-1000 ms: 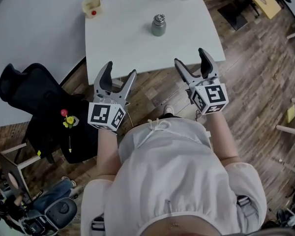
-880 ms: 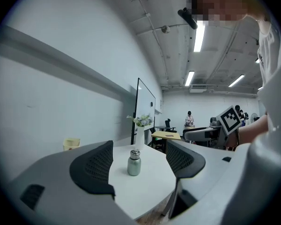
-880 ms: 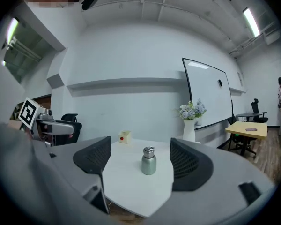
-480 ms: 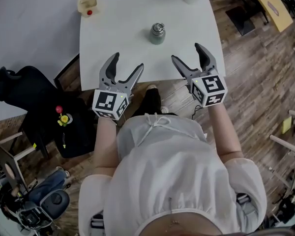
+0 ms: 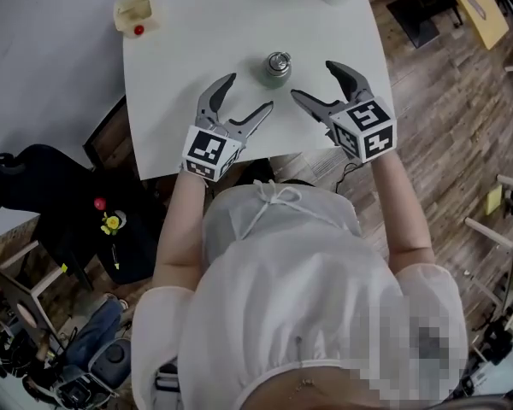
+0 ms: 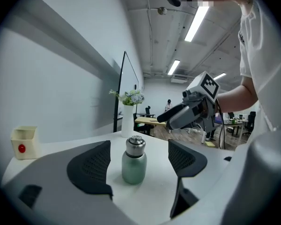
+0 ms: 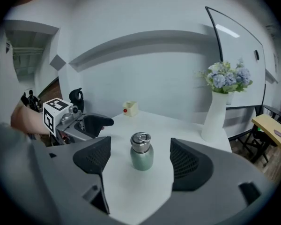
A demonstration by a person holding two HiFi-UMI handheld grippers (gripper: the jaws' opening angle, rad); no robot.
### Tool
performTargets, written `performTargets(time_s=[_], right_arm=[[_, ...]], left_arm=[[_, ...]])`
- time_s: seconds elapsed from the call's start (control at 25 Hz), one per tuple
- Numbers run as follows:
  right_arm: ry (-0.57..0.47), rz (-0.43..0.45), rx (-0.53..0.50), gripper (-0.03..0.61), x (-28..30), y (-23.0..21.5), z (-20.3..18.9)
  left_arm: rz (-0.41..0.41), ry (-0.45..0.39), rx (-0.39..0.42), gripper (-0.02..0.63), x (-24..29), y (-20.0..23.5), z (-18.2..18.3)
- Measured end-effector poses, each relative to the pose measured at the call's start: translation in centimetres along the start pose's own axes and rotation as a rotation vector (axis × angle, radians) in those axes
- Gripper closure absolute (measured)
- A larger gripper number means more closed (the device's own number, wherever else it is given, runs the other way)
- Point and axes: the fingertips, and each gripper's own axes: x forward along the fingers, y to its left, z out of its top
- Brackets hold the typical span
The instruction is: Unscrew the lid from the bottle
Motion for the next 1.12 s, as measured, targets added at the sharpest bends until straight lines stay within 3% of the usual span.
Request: performTargets(time_s=[0.44,0.72,0.88,0.96,1.12], right_arm=[[0.223,0.137,-0.044,0.185,6.9,-0.7,0.4],[0.370,0.217,-0.063,0.196,9.5,-0.5,-0.8],[0.423,0.230,-0.069,0.248,9.8,-0.4,-1.2],[0.440,0.227,-0.082,0.317,10.0,-0.6,-1.3],[0.474,0.251,-0.117,0.324,10.3,-0.6,-1.3]], left_arm=[[-0.221,0.115,0.038,0.235,7.7,2.2,-4.6],[-0.258,0.139,0.042,0.238,10.5,3.0,-6.1],[-0.290,0.132,0.047,0.280,10.7,2.4,-6.1],[-0.294,0.126,0.048,0.283,10.8,2.4,-6.2],[-0.290,0.114,0.038,0.285,10.8,2.6,-6.5]])
